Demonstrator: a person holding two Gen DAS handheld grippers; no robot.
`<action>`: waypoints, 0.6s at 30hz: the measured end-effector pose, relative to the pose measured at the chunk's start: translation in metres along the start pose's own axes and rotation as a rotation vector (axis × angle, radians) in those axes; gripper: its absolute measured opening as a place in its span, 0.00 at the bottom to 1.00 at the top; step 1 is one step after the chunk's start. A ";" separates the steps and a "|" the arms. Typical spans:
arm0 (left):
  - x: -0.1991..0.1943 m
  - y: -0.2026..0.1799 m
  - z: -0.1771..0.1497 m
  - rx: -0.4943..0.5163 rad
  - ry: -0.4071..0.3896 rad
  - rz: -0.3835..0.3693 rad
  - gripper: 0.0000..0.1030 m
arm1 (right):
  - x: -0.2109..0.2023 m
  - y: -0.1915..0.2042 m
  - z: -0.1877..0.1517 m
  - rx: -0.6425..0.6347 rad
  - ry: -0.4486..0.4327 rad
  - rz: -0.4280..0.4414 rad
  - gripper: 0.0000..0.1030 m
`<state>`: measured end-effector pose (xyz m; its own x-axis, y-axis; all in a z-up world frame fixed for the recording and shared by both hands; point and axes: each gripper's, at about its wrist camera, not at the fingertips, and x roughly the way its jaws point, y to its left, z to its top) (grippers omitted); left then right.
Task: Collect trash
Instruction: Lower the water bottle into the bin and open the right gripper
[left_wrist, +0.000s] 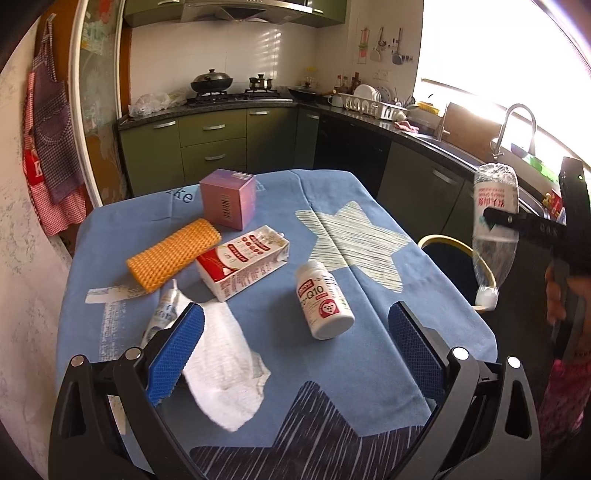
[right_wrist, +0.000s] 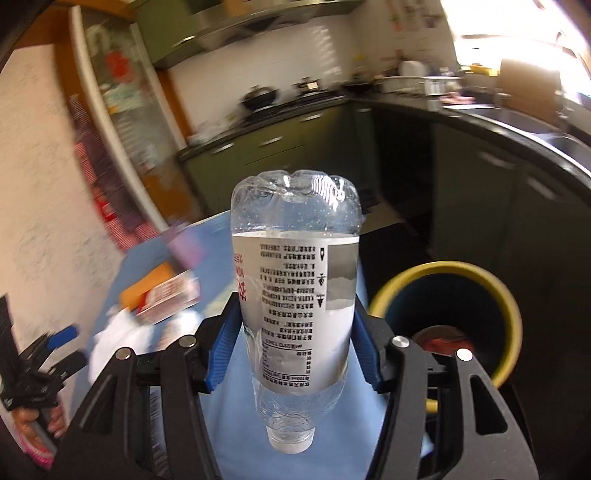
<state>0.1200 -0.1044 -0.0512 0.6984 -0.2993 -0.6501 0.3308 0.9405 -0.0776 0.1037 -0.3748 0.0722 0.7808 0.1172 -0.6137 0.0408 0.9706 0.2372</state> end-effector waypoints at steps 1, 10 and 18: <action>0.004 -0.002 0.001 0.002 0.006 -0.001 0.95 | 0.001 -0.015 0.005 0.018 -0.008 -0.039 0.52; 0.034 -0.007 0.013 0.002 0.055 0.005 0.95 | 0.065 -0.126 0.010 0.162 0.081 -0.250 0.55; 0.051 -0.011 0.018 0.013 0.087 0.008 0.95 | 0.075 -0.165 -0.022 0.272 0.099 -0.312 0.59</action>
<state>0.1637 -0.1326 -0.0704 0.6430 -0.2765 -0.7142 0.3341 0.9404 -0.0632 0.1420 -0.5214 -0.0294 0.6420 -0.1406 -0.7537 0.4387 0.8736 0.2108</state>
